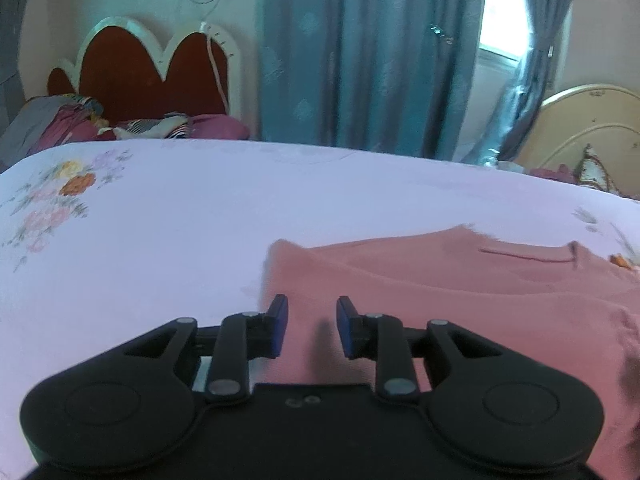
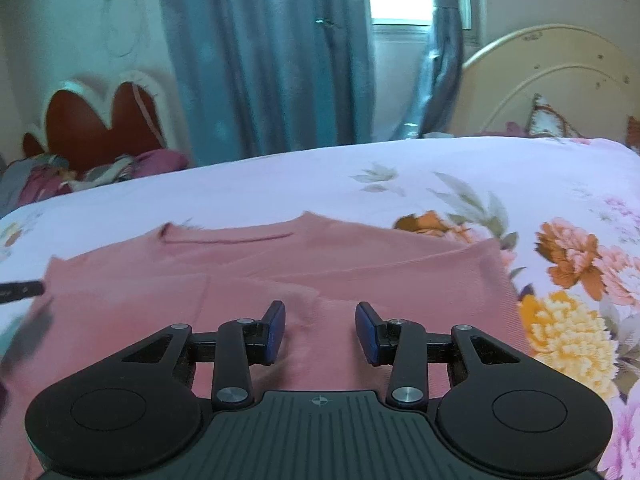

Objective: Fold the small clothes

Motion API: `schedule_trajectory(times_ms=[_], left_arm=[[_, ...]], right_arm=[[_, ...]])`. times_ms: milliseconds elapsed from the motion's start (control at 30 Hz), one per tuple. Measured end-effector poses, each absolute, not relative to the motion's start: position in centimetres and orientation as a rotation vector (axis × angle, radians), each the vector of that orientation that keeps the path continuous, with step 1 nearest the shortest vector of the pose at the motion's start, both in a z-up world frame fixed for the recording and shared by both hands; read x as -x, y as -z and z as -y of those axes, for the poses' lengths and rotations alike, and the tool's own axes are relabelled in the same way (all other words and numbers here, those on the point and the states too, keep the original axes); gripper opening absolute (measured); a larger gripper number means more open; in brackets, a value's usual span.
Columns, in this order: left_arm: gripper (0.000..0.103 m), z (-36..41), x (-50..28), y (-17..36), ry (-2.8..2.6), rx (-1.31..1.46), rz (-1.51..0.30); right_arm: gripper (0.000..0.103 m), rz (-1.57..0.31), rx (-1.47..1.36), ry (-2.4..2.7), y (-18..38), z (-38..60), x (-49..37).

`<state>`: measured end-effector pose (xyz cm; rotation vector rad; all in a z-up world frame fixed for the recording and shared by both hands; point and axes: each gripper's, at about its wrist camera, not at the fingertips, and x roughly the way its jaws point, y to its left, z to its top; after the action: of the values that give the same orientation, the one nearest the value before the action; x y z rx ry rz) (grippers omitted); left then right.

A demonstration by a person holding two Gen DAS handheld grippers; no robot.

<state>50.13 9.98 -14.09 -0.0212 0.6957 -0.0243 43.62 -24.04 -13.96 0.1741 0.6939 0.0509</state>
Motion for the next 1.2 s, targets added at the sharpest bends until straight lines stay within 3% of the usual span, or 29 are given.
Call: schedule_trajectory(times_ms=[400,800,1033,1200], left_arm=[[0.029,-6.7,-45.4,16.3,0.124,0.000,-0.783],[0.031,-7.3,-43.0,17.5,0.109,-0.077,-0.738],[0.032,-7.4,-43.2,16.2,0.086,-0.052,-0.790],[0.038,-7.6,-40.3,15.1,0.096,-0.028,-0.779]], right_arm=[[0.040,-0.749,-0.111,-0.132,15.0,20.6,-41.5],[0.037,-0.802,-0.045,-0.066,18.1,22.1,-40.7],[0.037,-0.837,-0.118,-0.081,16.1,23.2,-40.2],[0.037,-0.798,-0.129,-0.099,14.5,23.8,-36.5]])
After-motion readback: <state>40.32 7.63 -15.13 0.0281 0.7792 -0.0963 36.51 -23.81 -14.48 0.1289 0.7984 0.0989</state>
